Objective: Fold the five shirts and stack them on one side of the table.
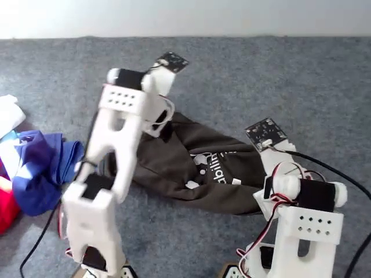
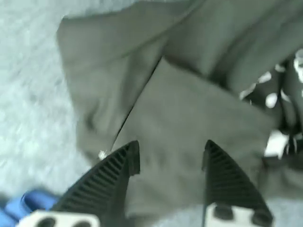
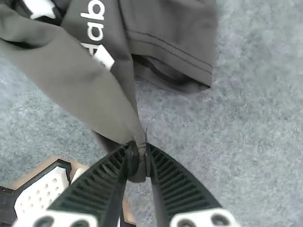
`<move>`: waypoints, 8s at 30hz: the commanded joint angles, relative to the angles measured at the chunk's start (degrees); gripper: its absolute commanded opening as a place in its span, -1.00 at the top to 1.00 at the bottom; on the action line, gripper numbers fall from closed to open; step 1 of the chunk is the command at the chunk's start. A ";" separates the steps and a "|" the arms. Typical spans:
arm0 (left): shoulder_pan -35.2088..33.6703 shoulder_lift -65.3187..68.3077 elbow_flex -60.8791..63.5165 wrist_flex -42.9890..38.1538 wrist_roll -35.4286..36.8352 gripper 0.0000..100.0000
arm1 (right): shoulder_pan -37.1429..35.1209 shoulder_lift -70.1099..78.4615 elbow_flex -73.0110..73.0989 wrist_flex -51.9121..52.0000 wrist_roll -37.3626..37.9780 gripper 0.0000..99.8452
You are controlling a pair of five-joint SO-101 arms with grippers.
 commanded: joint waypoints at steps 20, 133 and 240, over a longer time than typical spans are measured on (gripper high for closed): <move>3.78 25.85 -22.73 1.49 1.05 0.78 | 1.54 -0.66 -0.53 0.84 0.53 0.98; -9.85 -34.81 52.26 0.70 -17.32 0.58 | 10.24 -0.04 2.73 -15.69 5.80 0.98; -18.64 -64.88 -17.63 -37.80 -24.88 0.97 | 6.02 -0.57 -52.31 -32.13 8.70 0.98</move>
